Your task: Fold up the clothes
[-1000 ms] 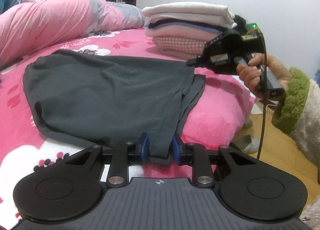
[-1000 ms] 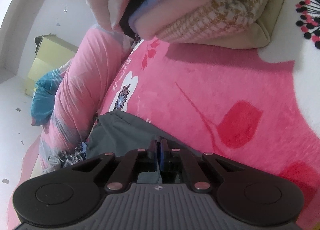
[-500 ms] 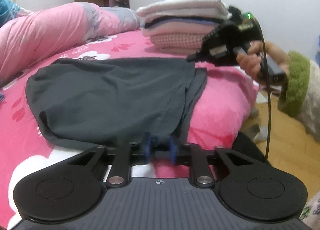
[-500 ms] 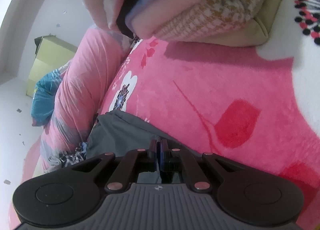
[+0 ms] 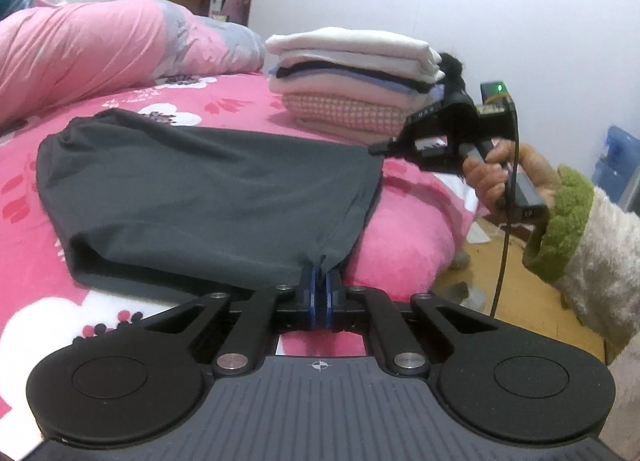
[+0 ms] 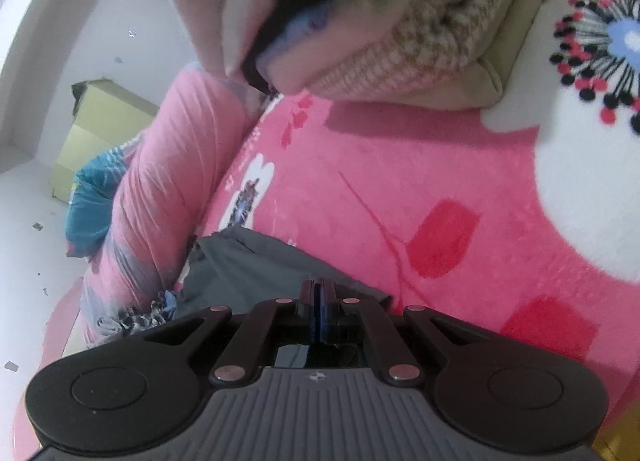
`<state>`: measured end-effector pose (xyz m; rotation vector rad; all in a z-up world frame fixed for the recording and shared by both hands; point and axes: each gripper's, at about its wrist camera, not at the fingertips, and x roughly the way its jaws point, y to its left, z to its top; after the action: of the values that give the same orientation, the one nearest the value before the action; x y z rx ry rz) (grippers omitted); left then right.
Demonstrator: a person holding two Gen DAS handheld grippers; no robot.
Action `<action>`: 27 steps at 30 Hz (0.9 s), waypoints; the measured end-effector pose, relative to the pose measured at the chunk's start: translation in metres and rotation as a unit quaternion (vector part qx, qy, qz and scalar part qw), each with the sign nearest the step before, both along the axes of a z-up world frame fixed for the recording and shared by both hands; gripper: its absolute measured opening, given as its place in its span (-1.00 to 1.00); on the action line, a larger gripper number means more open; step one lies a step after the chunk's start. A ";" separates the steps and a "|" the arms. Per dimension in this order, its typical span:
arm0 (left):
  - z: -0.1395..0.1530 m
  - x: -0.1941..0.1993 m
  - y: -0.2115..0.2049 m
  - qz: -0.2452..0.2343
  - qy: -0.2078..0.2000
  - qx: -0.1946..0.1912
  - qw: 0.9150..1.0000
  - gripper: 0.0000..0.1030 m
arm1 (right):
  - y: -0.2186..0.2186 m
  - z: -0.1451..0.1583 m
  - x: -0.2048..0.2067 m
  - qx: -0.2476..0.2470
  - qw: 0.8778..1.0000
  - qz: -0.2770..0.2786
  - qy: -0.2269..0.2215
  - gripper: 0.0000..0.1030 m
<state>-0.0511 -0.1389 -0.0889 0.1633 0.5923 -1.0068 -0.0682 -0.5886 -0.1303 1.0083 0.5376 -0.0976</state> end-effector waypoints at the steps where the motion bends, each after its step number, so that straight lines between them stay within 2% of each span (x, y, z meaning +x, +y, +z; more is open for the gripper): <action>1: -0.002 0.000 -0.002 -0.002 0.002 0.002 1.000 -0.95 | -0.001 -0.002 0.001 -0.014 1.000 -0.001 0.009 -0.97; 4: -0.013 0.005 -0.008 -0.007 0.022 0.006 1.000 -1.00 | -0.002 -0.016 0.010 -0.057 0.997 0.002 0.044 -0.96; 8: -0.023 0.002 -0.015 -0.012 0.035 0.013 0.999 -1.00 | 0.001 -0.017 0.011 -0.085 0.996 0.009 0.035 -0.91; 11: -0.023 0.001 -0.011 -0.011 0.058 0.006 0.998 -0.99 | 0.000 -0.006 0.006 -0.119 0.992 0.001 0.042 -0.75; 15: -0.006 -0.002 0.010 -0.012 0.068 -0.031 0.997 -0.94 | 0.008 0.017 -0.003 -0.167 0.986 -0.002 0.024 -0.68; 19: 0.009 0.018 0.033 0.026 0.081 -0.083 0.993 -0.82 | 0.037 0.040 0.004 -0.202 0.978 0.044 -0.001 -0.68; 21: 0.011 0.034 0.037 0.059 0.072 -0.084 0.992 -0.81 | 0.066 0.049 0.013 -0.225 0.970 0.088 -0.017 -0.68; 24: 0.008 0.060 0.043 0.104 0.085 -0.090 0.987 -0.81 | 0.110 0.058 0.024 -0.255 0.953 0.157 -0.037 -0.68; 27: 0.008 0.083 0.044 0.136 0.085 -0.092 0.983 -0.79 | 0.156 0.056 0.033 -0.294 0.928 0.223 -0.044 -0.68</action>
<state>0.0318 -0.0950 -0.0813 -0.1659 0.6540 -0.8088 -0.0347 -0.4328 -0.0738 0.2880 0.5958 0.1843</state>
